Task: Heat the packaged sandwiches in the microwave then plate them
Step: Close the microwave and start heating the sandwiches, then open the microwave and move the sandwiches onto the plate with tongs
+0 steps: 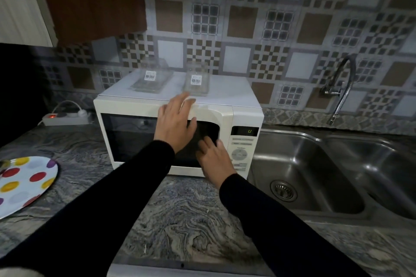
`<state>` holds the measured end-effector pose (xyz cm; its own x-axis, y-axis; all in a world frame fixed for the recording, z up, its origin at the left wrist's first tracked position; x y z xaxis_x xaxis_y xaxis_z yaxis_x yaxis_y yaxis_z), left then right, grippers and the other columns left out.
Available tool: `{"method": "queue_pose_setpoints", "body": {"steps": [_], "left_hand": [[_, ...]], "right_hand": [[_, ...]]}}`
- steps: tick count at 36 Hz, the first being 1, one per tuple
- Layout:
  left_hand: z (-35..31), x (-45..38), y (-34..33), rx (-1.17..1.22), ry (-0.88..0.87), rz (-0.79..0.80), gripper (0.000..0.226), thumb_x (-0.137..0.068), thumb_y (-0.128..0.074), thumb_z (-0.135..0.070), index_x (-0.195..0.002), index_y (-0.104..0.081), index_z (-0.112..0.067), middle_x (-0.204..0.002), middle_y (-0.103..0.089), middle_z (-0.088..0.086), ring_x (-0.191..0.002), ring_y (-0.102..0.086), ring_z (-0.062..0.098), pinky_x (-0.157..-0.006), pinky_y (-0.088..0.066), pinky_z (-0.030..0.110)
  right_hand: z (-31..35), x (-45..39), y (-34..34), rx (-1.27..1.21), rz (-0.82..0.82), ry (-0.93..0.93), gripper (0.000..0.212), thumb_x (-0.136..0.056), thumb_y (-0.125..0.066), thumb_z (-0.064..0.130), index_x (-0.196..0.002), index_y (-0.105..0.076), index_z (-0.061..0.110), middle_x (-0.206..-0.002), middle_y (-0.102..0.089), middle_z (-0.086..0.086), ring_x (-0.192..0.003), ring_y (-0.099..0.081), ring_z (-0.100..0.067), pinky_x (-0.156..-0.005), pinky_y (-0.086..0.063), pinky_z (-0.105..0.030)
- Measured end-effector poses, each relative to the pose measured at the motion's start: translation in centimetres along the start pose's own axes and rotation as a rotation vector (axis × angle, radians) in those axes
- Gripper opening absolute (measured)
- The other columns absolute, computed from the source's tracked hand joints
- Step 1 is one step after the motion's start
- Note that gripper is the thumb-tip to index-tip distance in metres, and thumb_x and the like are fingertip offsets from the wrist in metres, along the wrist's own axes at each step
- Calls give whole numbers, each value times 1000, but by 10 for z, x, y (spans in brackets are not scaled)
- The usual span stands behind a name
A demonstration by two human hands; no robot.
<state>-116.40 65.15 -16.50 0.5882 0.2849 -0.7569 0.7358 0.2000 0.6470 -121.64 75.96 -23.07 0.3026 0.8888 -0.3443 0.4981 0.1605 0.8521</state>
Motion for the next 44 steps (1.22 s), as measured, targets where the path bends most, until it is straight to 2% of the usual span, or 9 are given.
{"method": "queue_pose_setpoints", "body": {"steps": [3, 6, 9, 14, 20, 30, 40, 42, 44], "left_hand": [[0, -21, 4, -22, 33, 170, 50, -92, -50, -34, -138, -44, -15, -149, -38, 3, -138, -36, 20, -111, -29, 46], [8, -33, -1, -56, 123, 381, 53, -99, -35, -42, -146, -32, -18, -156, -26, 1, -143, -27, 18, -115, -19, 49], [16, -36, -7, -98, 190, 506, 55, -100, -28, -47, -146, -33, -17, -159, -18, 1, -142, -29, 21, -115, -21, 47], [18, -36, -7, -97, 190, 505, 55, -100, -28, -47, -146, -34, -17, -153, -33, 3, -139, -34, 22, -116, -22, 44], [21, -35, -8, -130, 158, 537, 57, -100, -28, -48, -147, -30, -17, -153, -33, 3, -139, -36, 22, -115, -23, 46], [15, -44, -1, -104, 248, 629, 60, -99, -24, -53, -147, -32, -19, -153, -32, 3, -141, -32, 23, -118, -17, 51], [13, -36, 0, -113, 242, 670, 65, -98, -14, -56, -152, -21, -20, -159, -20, 0, -146, -21, 19, -118, -9, 50], [13, -30, 1, -122, 236, 655, 65, -98, -13, -55, -152, -19, -20, -160, -16, -1, -148, -16, 18, -118, -7, 50], [15, -25, 6, -130, 225, 647, 64, -99, -13, -54, -152, -18, -20, -161, -13, -1, -148, -14, 18, -119, -7, 50]], "right_hand": [[-11, -8, 12, 191, 100, -28, 25, -92, -52, 23, -111, -67, 16, -115, -55, -8, -113, -44, -29, -91, -35, -44], [-23, -11, 22, 306, 175, -48, 28, -96, -47, 24, -119, -62, 17, -118, -52, -7, -117, -39, -27, -105, -28, -52], [-26, -15, 26, 324, 221, -30, 30, -98, -45, 25, -122, -61, 18, -122, -52, -5, -121, -37, -26, -106, -27, -52], [-23, -16, 25, 313, 243, -27, 30, -99, -42, 26, -121, -61, 19, -122, -55, -4, -122, -36, -25, -100, -33, -43], [-24, -15, 26, 323, 244, -18, 32, -99, -41, 30, -121, -62, 20, -123, -54, -2, -122, -35, -24, -97, -34, -40], [-25, -15, 22, 269, 184, -27, 33, -100, -39, 28, -118, -65, 20, -117, -56, 0, -120, -35, -23, -92, -34, -38], [0, 13, 38, 170, 106, 4, 30, -99, -41, 24, -108, -69, 17, -111, -56, -2, -115, -39, -24, -88, -33, -37], [8, 21, 48, 133, 53, -39, 18, -88, -59, 26, -87, -76, 18, -93, -63, -1, -104, -41, -24, -81, -31, -37], [13, 26, 50, 125, 40, -55, 10, -69, -75, 30, -64, -74, 21, -72, -62, 3, -90, -44, -21, -71, -27, -35]]}}
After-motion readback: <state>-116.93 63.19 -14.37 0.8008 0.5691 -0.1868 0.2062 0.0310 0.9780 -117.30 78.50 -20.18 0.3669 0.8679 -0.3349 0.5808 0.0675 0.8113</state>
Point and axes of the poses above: each hand's wrist, its own x-axis away from the middle knuckle, its own y-axis out of the back of the hand, z = x × y, the point moved 3 cm from there along -x, towards the middle knuckle
